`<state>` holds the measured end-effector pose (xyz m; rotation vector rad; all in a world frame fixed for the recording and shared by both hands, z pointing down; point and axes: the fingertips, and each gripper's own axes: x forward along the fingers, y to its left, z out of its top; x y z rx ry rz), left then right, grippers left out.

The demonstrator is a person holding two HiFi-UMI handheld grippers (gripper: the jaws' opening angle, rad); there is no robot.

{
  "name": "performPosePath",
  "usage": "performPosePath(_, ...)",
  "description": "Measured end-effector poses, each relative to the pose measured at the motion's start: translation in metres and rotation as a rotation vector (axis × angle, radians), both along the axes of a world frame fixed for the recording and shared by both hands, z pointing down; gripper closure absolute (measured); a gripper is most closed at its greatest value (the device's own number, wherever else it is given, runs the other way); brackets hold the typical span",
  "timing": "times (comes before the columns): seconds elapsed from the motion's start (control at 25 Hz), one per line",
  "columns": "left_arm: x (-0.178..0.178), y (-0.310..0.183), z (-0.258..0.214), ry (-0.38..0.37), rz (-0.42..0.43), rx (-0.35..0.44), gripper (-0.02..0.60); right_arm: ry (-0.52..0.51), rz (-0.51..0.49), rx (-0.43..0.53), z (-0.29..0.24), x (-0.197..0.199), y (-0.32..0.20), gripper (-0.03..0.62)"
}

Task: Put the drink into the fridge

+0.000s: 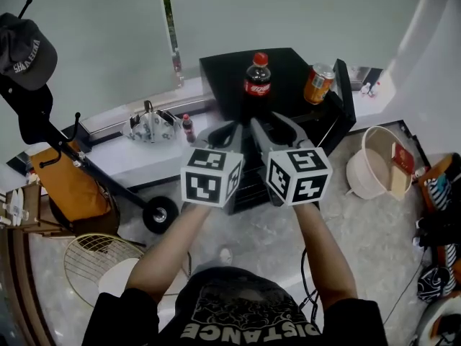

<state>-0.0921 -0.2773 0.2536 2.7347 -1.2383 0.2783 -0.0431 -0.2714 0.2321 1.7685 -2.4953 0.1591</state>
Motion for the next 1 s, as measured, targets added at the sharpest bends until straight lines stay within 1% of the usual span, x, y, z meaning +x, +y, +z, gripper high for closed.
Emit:
performPosePath(0.12,-0.002,-0.014,-0.004,0.0,0.008,0.008,0.577,0.005,0.019,0.007,-0.006,0.001,-0.016,0.433)
performPosePath(0.24,-0.002,-0.026,-0.007,-0.005,0.02,0.014,0.577,0.002,0.036,0.008,-0.01,0.005,-0.031,0.381)
performPosePath(0.4,-0.006,-0.041,-0.007,-0.01,0.04,0.014,0.577,-0.013,0.045,-0.007,-0.013,0.003,-0.053,0.333)
performPosePath(0.56,-0.01,-0.049,-0.002,-0.013,0.055,0.015,0.577,-0.001,0.071,-0.025,-0.011,0.008,-0.07,0.287)
performPosePath(0.72,-0.009,-0.058,0.004,-0.017,0.074,0.001,0.577,-0.009,0.097,-0.037,-0.013,0.017,-0.085,0.279)
performPosePath(1.0,-0.002,-0.072,0.004,-0.003,0.111,-0.005,0.577,0.013,0.072,-0.064,-0.008,0.011,-0.109,0.278)
